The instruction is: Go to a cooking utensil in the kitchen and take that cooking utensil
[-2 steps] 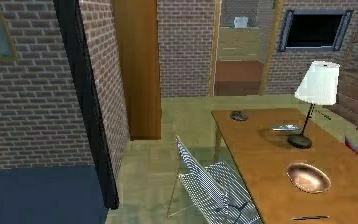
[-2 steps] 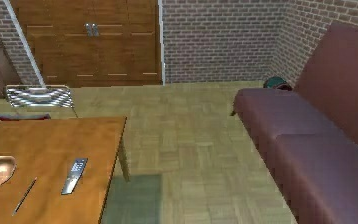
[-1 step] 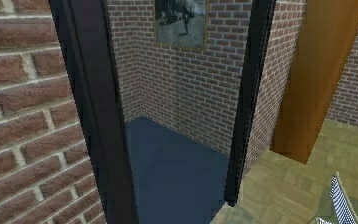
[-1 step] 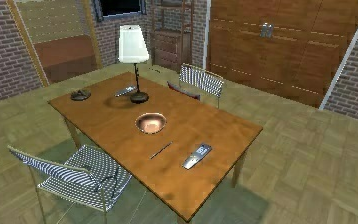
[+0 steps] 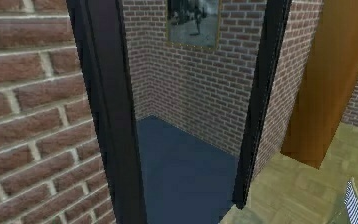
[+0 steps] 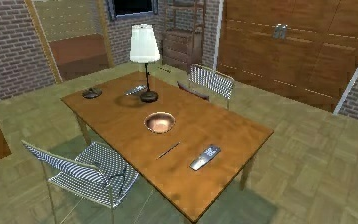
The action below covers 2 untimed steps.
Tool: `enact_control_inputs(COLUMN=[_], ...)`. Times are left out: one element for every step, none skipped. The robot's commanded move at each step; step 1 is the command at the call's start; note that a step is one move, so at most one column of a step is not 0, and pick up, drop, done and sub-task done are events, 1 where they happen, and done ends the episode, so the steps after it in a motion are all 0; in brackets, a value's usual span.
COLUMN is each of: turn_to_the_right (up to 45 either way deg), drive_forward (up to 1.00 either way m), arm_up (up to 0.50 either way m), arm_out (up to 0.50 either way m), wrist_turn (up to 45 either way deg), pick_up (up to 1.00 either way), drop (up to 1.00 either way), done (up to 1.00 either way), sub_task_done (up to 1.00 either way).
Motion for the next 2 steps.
enact_control_inputs(turn_to_the_right=[0.0, -12.0], drive_forward=[0.40, 0.00], arm_up=[0.00, 0.00], arm_out=[0.00, 0.00], wrist_turn=[0.0, 0.0], pick_up=[0.00, 0.00], drop=[0.00, 0.00], done=[0.00, 0.00], sub_task_done=[0.00, 0.00])
